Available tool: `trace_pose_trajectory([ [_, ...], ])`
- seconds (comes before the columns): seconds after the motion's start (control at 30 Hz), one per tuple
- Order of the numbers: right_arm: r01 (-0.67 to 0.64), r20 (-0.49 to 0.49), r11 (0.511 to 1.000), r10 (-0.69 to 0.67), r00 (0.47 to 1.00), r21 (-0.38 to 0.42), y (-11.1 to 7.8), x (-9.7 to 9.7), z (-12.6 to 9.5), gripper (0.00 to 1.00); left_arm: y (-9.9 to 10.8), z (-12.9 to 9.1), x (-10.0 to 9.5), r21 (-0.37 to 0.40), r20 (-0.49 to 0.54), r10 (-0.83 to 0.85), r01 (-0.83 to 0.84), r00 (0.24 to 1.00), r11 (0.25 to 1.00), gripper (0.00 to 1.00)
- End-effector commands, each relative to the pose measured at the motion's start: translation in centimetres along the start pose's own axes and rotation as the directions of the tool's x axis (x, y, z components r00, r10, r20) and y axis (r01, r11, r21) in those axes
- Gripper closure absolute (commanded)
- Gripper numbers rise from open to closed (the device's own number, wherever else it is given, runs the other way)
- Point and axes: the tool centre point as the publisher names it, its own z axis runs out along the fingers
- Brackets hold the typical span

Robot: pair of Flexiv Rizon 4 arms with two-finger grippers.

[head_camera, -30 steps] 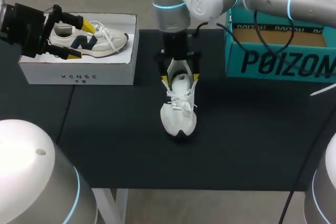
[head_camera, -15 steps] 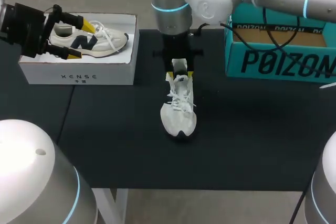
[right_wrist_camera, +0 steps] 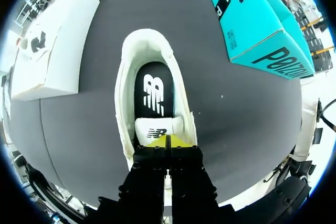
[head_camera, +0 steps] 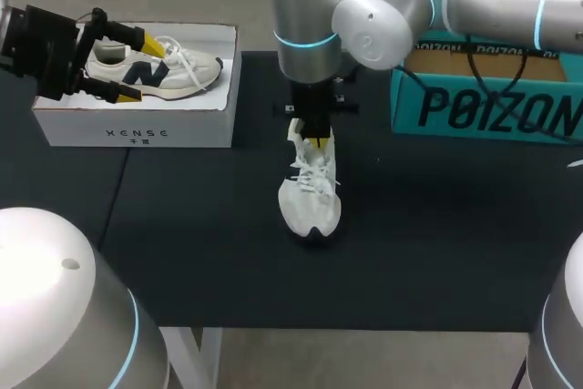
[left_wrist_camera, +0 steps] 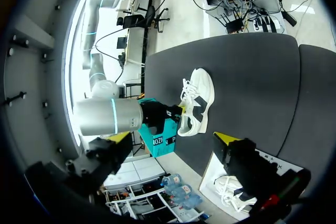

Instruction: Take the shoe out of the shoebox, open the shoe tongue, remove and reinsert the insole, then place the shoe into the shoebox

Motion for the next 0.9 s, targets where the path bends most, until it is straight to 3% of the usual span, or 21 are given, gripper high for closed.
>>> trace_pose_trajectory([
  [0.03, -0.01, -0.004, 1.0, 0.01, 1.0, 0.021, 0.6, 0.6, 1.2, 1.0, 0.0, 0.0, 0.0, 0.0, -0.003, 0.001, -0.001, 1.0, 1.0, 0.0],
  [0.17, 0.021, -0.064, 0.999, -0.024, 0.998, -0.046, 0.7, -0.1, -1.5, 1.0, 0.0, 0.0, 0.0, 0.0, -0.003, 0.001, -0.001, 1.0, 1.0, 0.0],
  [0.27, 0.232, -0.191, 0.963, -0.255, 0.948, -0.135, 0.8, -0.3, -3.8, 1.0, 0.0, 0.0, 0.0, 0.0, -0.003, 0.001, -0.001, 1.0, 1.0, 0.0],
  [0.33, 0.469, -0.203, 0.86, -0.505, 0.839, -0.2, 0.4, -0.1, -4.8, 1.0, 0.0, 0.0, 0.0, 0.0, -0.003, 0.001, -0.001, 1.0, 1.0, 0.0],
  [0.37, 0.621, -0.201, 0.75, -0.66, 0.724, -0.229, -0.1, 0.0, -5.2, 1.0, 0.0, 0.0, 0.0, 0.0, -0.003, 0.001, -0.001, 1.0, 1.0, 0.0],
  [0.4, 0.745, -0.214, 0.633, -0.773, 0.597, -0.209, -0.7, -0.1, -5.6, 1.0, 0.0, 0.0, 0.0, 0.0, -0.003, 0.001, -0.001, 1.0, 1.0, 0.0],
  [0.43, 0.78, -0.102, 0.593, -0.804, 0.586, -0.2, -0.9, -0.4, -5.9, 1.0, 0.0, 0.0, 0.0, 0.0, -0.003, 0.001, -0.001, 1.0, 1.0, 0.0],
  [0.87, 0.78, -0.102, 0.593, -0.804, 0.586, -0.2, -0.9, -0.4, -5.9, 1.0, 0.0, 0.0, 0.0, 0.0, -0.003, 0.001, -0.001, 1.0, 1.0, 0.0],
  [0.9, 0.837, -0.04, 0.486, -0.869, 0.493, -0.251, -0.3, -0.3, -5.7, 1.0, 0.0, 0.0, 0.0, 0.0, -0.003, 0.001, -0.001, 1.0, 1.0, 0.0],
])
